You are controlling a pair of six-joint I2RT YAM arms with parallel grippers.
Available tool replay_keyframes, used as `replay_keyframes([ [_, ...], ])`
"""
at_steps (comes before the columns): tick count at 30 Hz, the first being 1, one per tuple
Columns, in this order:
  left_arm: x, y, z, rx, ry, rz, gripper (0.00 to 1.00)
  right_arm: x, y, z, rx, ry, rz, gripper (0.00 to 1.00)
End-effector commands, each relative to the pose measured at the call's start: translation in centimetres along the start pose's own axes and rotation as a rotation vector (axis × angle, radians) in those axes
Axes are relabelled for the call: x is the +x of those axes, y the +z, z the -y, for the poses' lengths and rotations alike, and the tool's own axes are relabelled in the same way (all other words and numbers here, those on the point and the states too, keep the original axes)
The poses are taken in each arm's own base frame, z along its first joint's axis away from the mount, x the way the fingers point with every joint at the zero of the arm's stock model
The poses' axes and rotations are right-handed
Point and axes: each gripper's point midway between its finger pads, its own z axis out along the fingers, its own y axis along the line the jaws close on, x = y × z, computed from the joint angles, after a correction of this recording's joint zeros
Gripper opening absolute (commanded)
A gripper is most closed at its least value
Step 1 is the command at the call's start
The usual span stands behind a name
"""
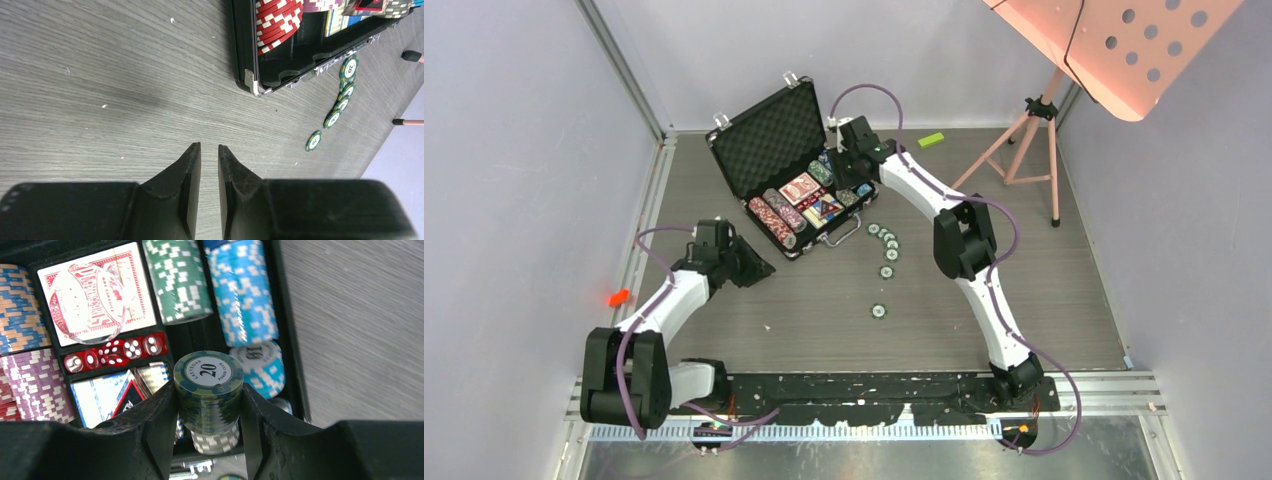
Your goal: Pack up texas hold em set
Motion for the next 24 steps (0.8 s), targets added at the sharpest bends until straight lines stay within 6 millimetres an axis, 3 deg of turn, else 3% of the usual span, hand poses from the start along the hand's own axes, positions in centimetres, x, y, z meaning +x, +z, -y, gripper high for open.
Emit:
replay_keyframes([
  [1,-0.5,-0.6,1.2,0.062,0.003,0.028,0.22,-4.3,-0.6,-2.1,-0.073,-0.112,0.122,0.20],
  [9,-0.7,-1.2,1.2,0.061,0.014,0.049,0.22,-4.9,0.0,-2.3,-0.077,-0.118,0.153,0.20],
  [18,-0.8,-1.3,1.4,0.069,0.020,0.051,0.22,-7.5,-3.4,-2.9,-0.099,-0.122,0.231,0.19],
  [24,-0.6,-1.3,1.5,0.078,0.027,0.044,0.22,-8.6,-3.2,-4.1,-0.161,-0.165,0.259,0.19],
])
